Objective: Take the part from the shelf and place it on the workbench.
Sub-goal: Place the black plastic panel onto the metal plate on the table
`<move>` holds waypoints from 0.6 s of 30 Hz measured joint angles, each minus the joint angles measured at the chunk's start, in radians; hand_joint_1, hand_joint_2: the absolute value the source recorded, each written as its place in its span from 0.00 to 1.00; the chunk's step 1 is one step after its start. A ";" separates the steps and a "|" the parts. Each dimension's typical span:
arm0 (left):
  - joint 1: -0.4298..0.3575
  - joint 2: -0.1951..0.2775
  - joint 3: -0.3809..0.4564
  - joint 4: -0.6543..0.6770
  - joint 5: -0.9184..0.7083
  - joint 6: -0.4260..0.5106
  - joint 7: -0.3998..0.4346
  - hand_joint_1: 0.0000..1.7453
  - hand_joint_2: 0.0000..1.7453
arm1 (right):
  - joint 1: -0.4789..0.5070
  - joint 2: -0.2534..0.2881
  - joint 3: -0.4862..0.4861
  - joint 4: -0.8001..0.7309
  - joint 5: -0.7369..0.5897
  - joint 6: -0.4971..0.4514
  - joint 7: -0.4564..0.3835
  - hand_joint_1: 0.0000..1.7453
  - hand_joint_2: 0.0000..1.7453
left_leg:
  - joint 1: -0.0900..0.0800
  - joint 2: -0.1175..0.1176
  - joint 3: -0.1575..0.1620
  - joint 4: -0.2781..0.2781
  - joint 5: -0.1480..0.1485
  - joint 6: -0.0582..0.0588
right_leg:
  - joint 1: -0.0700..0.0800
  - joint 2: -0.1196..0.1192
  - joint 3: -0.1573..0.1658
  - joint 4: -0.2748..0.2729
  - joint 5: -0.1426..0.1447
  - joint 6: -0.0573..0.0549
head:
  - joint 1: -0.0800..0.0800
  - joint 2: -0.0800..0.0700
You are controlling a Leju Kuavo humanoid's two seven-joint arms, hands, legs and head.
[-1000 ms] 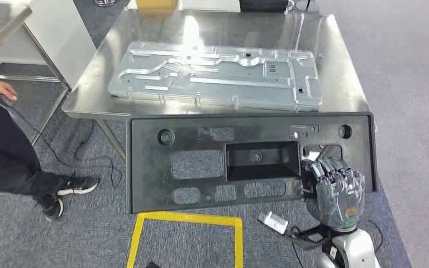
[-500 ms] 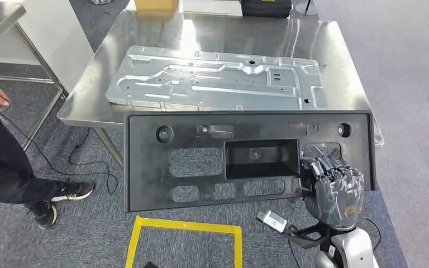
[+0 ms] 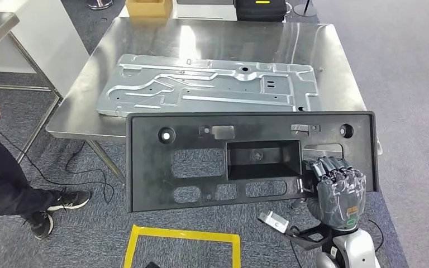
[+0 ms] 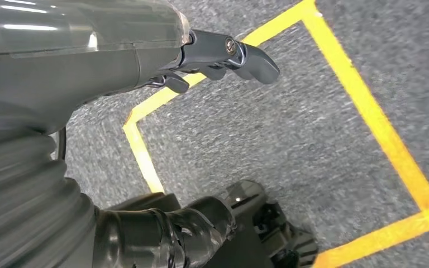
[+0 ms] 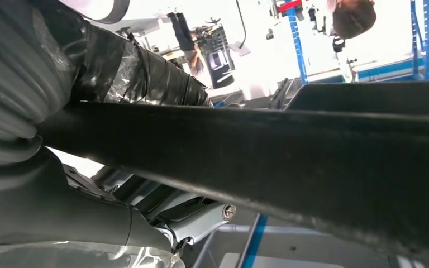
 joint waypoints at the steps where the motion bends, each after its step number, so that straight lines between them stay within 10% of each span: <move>1: -0.001 0.000 0.000 0.000 -0.001 0.000 0.000 0.00 1.00 | -0.002 0.000 0.000 0.000 0.000 0.000 0.000 1.00 1.00 | 0.001 0.000 -0.028 0.051 -0.017 -0.002 | -0.001 0.000 0.005 -0.002 -0.002 -0.005 | 0.000 0.000; 5: 0.002 0.000 0.000 0.000 -0.004 -0.001 0.001 0.00 1.00 | -0.006 0.000 0.000 0.000 -0.001 0.000 0.000 1.00 1.00 | 0.002 0.000 -0.157 0.231 -0.081 -0.008 | 0.005 0.002 0.018 0.000 -0.018 -0.014 | -0.001 0.000; 9: 0.002 0.001 0.000 0.000 -0.006 -0.002 0.001 0.00 1.00 | -0.018 0.000 0.000 0.001 -0.003 0.002 0.000 1.00 1.00 | -0.005 -0.001 -0.093 0.019 0.052 0.012 | 0.011 0.005 0.043 0.003 -0.034 -0.010 | -0.001 0.000; 15: 0.000 0.002 0.000 0.000 -0.010 -0.003 0.004 0.00 1.00 | -0.042 -0.001 0.001 0.003 -0.010 0.004 -0.002 1.00 1.00 | -0.002 -0.002 -0.055 -0.057 0.084 0.035 | 0.015 0.003 0.038 0.027 -0.064 0.022 | 0.001 0.000; 18: -0.004 0.001 0.000 0.000 -0.012 -0.005 0.006 0.00 1.00 | -0.055 -0.001 0.002 0.004 -0.014 0.012 -0.002 1.00 1.00 | 0.001 0.000 -0.049 -0.065 0.085 0.042 | 0.006 0.002 -0.046 0.192 -0.145 0.037 | 0.003 0.000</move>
